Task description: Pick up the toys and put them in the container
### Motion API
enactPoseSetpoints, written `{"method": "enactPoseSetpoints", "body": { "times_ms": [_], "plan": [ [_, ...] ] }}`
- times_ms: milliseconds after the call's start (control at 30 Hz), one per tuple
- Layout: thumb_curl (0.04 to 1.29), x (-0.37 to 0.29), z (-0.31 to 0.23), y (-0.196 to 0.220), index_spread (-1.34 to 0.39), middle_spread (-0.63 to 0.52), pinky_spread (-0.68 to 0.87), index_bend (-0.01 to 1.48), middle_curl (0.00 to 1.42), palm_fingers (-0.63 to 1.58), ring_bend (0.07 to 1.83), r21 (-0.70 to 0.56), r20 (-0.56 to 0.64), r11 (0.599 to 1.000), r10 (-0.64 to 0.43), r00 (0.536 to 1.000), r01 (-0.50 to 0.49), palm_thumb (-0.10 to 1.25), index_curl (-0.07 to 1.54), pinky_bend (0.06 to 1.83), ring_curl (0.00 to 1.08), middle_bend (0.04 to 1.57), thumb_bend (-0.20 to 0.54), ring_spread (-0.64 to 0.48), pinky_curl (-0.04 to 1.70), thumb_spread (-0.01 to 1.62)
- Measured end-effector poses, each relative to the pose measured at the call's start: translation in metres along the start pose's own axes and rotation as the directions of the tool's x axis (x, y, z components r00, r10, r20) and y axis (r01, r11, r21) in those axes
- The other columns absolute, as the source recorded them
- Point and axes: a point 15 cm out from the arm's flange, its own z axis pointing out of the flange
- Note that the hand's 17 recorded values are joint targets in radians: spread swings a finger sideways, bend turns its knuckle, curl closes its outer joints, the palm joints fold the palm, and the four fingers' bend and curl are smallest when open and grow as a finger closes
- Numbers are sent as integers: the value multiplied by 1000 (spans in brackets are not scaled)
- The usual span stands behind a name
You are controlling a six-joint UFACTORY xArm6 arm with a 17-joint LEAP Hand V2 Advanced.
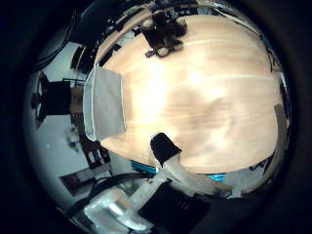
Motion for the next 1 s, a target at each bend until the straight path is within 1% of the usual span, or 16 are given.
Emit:
{"method": "enactPoseSetpoints", "body": {
  "times_ms": [233, 433, 667, 1000],
  "plan": [
    [298, -13, 6, -27, -461, -157, 409, 147, 356, 297, 642, 22, 75, 1000, 1, 997, -2, 236, 261, 786, 203, 228, -29, -118, 116, 928],
    [299, -26, 8, -53, -454, -155, 403, 146, 358, 245, 616, 52, 151, 999, 3, 988, -11, 243, 256, 842, 198, 229, -28, -108, 125, 923],
    [305, -31, 10, -88, -439, -138, 404, 135, 361, 188, 618, 52, 174, 999, -15, 985, 7, 285, 241, 919, 204, 236, -27, -86, 140, 913],
    [308, -33, 8, -148, -429, -125, 409, 142, 365, 164, 637, 70, 210, 997, -26, 977, 11, 324, 236, 972, 214, 258, -29, -73, 150, 911]
  ]
}}
